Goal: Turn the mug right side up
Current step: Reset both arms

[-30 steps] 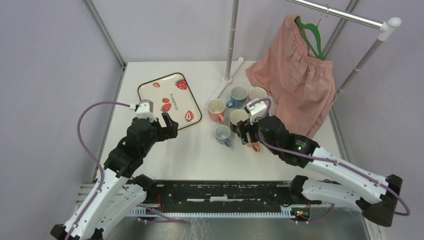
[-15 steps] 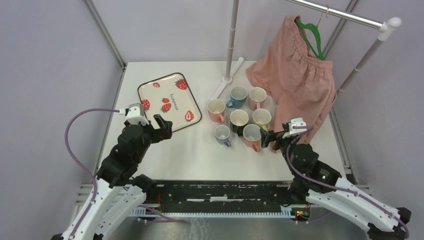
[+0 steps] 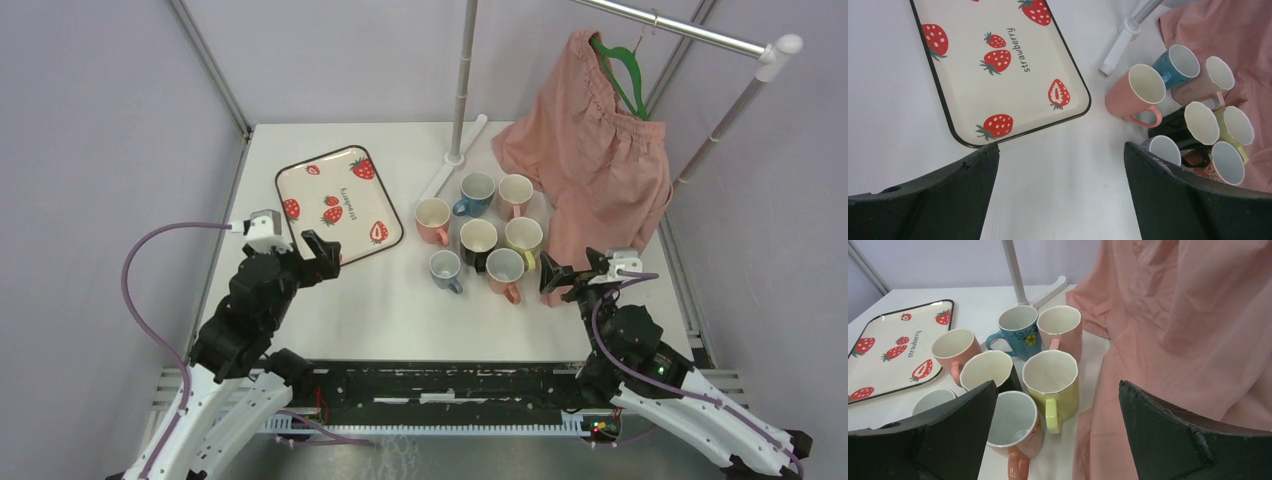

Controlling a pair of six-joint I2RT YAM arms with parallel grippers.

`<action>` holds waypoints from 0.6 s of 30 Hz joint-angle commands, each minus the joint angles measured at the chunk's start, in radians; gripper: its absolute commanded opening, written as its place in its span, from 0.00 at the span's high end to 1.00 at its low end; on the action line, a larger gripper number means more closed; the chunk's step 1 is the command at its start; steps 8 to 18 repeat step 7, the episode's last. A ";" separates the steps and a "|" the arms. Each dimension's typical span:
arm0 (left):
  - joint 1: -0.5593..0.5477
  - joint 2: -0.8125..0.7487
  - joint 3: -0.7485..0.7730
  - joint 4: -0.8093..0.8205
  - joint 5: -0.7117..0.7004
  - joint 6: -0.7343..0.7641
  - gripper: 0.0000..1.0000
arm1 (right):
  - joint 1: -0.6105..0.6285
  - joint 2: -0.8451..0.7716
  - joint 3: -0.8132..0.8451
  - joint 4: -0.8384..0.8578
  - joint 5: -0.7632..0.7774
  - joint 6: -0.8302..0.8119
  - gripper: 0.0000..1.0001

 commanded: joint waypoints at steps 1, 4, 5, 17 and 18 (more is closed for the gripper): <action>-0.005 -0.001 0.000 0.020 -0.027 0.025 0.00 | -0.002 0.000 -0.001 0.018 0.050 -0.057 0.02; -0.005 -0.001 0.000 0.021 -0.022 0.025 0.00 | -0.001 0.000 -0.009 0.032 0.049 -0.080 0.02; -0.005 -0.001 0.000 0.021 -0.021 0.025 0.00 | -0.002 0.000 -0.011 0.033 0.049 -0.081 0.02; -0.005 -0.003 0.004 0.021 -0.024 0.025 0.00 | -0.002 -0.003 -0.015 0.035 0.049 -0.080 0.02; -0.005 -0.003 0.004 0.021 -0.024 0.025 0.00 | -0.002 -0.003 -0.015 0.035 0.049 -0.080 0.02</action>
